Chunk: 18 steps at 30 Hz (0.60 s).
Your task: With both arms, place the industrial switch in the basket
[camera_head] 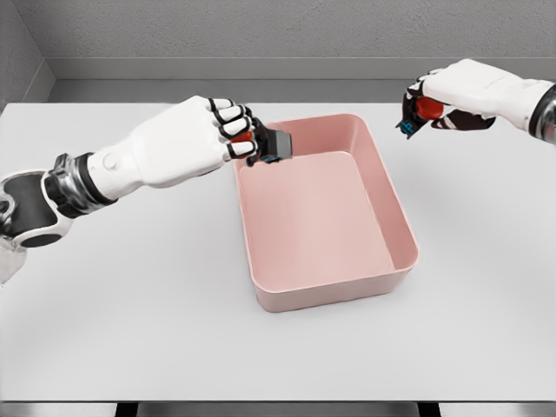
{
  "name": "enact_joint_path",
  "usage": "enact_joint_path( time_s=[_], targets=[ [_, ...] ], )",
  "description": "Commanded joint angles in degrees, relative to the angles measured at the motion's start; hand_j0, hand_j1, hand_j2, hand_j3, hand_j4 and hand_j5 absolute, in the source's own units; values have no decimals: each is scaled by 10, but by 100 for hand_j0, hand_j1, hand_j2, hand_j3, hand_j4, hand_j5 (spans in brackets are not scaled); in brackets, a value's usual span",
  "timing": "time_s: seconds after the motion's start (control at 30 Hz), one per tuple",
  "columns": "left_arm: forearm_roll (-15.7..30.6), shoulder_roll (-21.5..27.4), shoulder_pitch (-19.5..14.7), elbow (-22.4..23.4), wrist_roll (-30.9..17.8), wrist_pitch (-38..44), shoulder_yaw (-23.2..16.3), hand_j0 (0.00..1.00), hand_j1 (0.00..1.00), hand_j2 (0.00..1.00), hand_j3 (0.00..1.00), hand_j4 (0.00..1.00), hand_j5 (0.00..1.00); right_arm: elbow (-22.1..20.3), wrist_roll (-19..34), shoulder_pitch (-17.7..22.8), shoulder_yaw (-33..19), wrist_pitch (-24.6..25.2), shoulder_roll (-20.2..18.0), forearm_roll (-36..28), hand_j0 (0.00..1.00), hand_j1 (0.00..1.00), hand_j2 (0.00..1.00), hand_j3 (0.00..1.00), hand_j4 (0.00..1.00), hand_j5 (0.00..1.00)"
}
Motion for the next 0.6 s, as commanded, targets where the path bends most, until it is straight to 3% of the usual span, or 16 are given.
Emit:
enact_joint_path(
  time_s=[0.0, 0.17, 0.33, 0.4, 0.5, 0.57],
  targets=[
    [-18, -37, 0, 18, -4, -2, -30, 11, 11, 11, 11, 11, 11, -10, 0, 0, 4, 0, 1, -5, 47, 47, 47, 47, 47, 47],
    [-41, -55, -13, 50, -4, -2, -71, 11, 11, 11, 11, 11, 11, -10, 0, -4, 33, -3, 24, -10, 47, 47, 47, 47, 47, 47],
    [-43, -53, -11, 51, -5, -2, -72, 14, 14, 14, 14, 14, 14, -10, 0, -11, 44, -6, 49, -10, 48, 48, 48, 48, 48, 48],
    [-43, -52, -12, 51, -5, -2, -72, 20, 20, 20, 20, 20, 20, -10, 0, -13, 45, -6, 54, -10, 48, 48, 48, 48, 48, 48],
    [-44, -50, -11, 51, -5, -2, -71, 43, 43, 43, 43, 43, 43, -10, 0, -26, 64, -3, 69, -10, 48, 48, 48, 48, 48, 48],
    [-42, -49, -11, 51, -5, -2, -71, 67, 67, 67, 67, 67, 67, -10, 0, -26, 64, -4, 75, -11, 48, 48, 48, 48, 48, 48]
  ],
)
